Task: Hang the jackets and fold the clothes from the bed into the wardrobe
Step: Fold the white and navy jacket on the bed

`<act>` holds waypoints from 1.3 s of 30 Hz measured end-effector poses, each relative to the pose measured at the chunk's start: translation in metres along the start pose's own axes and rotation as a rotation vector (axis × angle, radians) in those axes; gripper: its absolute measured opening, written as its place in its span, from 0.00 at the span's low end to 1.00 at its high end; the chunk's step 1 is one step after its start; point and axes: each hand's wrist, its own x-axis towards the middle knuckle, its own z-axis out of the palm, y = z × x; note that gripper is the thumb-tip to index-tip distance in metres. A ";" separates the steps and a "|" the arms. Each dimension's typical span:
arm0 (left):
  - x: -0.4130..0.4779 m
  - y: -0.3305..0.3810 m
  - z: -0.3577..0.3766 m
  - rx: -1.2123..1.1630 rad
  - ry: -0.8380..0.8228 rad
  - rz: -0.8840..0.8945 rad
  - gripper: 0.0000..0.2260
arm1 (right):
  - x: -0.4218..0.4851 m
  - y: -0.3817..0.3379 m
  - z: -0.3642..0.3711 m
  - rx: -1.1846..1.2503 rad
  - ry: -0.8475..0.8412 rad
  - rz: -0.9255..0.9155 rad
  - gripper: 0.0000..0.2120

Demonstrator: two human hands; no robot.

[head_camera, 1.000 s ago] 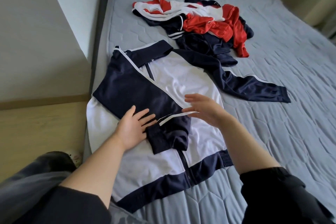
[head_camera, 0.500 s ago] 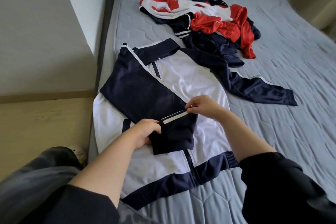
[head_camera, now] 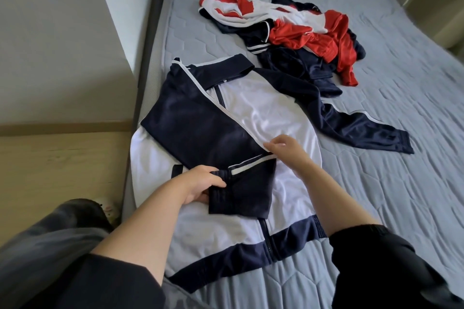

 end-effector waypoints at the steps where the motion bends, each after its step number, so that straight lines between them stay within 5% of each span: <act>1: 0.002 -0.001 -0.002 0.005 0.065 0.012 0.08 | -0.003 0.002 0.003 0.074 0.026 0.058 0.14; 3: 0.007 -0.004 -0.007 -0.056 0.146 0.024 0.05 | -0.011 0.010 0.011 0.272 -0.064 0.193 0.17; 6: 0.011 -0.007 -0.010 -0.096 0.151 0.015 0.02 | -0.027 0.021 0.024 0.491 -0.217 0.356 0.09; 12: 0.008 -0.008 -0.011 0.127 0.113 -0.080 0.03 | -0.035 0.028 0.034 0.553 0.007 0.399 0.03; 15: 0.003 -0.001 -0.012 0.513 0.174 -0.060 0.08 | -0.046 0.025 0.042 0.211 0.226 0.253 0.04; 17: 0.003 0.004 -0.013 0.953 0.460 0.081 0.11 | -0.053 0.026 0.047 -0.075 0.354 0.089 0.11; 19: 0.003 0.008 -0.008 1.128 0.695 0.387 0.11 | -0.060 0.023 0.051 -0.218 0.451 -0.105 0.15; 22: 0.008 0.001 0.001 1.182 0.557 0.879 0.07 | -0.067 0.017 0.065 -0.372 0.509 -0.444 0.14; 24: 0.015 -0.020 0.003 1.354 0.377 0.828 0.15 | -0.068 0.022 0.073 -0.589 0.374 -0.480 0.17; 27: 0.024 -0.051 -0.003 1.542 0.331 0.573 0.22 | -0.064 0.045 0.074 -0.873 0.087 -0.297 0.27; 34: 0.028 -0.056 -0.006 1.526 0.398 0.606 0.26 | -0.062 0.039 0.094 -0.839 0.201 -0.250 0.29; 36: 0.025 -0.046 -0.002 1.336 0.464 0.562 0.27 | -0.062 0.041 0.094 -0.800 0.182 -0.247 0.28; 39: 0.018 -0.018 -0.002 0.888 0.469 0.354 0.10 | -0.062 0.044 0.089 -0.704 0.185 -0.246 0.28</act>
